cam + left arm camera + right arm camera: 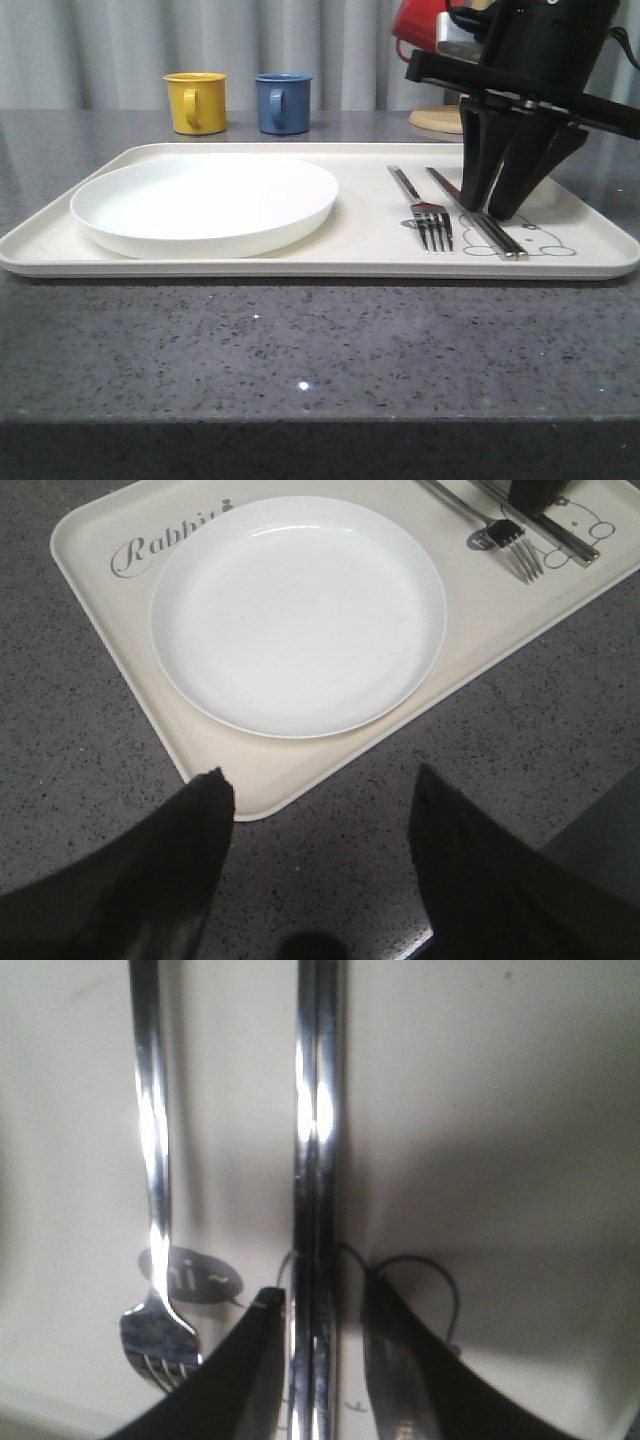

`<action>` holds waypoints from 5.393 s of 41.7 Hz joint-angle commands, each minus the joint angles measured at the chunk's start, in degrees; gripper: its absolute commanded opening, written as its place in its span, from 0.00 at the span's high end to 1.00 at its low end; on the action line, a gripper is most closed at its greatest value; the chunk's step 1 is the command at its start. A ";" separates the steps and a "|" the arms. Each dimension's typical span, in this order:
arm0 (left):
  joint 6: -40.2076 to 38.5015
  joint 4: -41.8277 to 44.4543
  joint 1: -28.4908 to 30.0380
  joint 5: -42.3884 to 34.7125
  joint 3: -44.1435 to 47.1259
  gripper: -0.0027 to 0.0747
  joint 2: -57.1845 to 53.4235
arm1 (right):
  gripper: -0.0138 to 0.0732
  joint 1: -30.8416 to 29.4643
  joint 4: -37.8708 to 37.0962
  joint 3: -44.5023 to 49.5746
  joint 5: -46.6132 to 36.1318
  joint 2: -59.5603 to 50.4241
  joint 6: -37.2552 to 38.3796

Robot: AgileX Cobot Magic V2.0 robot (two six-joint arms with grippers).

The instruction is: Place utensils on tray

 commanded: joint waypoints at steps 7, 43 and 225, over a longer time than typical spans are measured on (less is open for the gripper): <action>-0.52 0.00 -0.35 -3.89 -1.42 0.45 -0.42 | 0.56 -0.36 -6.61 -2.72 0.81 -8.83 -6.59; -0.52 0.00 -0.35 -3.89 -1.42 0.45 -0.42 | 0.56 -24.03 -22.66 -2.72 5.24 -5.80 -10.25; 4.63 0.00 -0.35 -8.26 -1.38 0.99 -0.42 | 0.92 8.82 -9.45 29.47 -11.78 -63.55 -14.26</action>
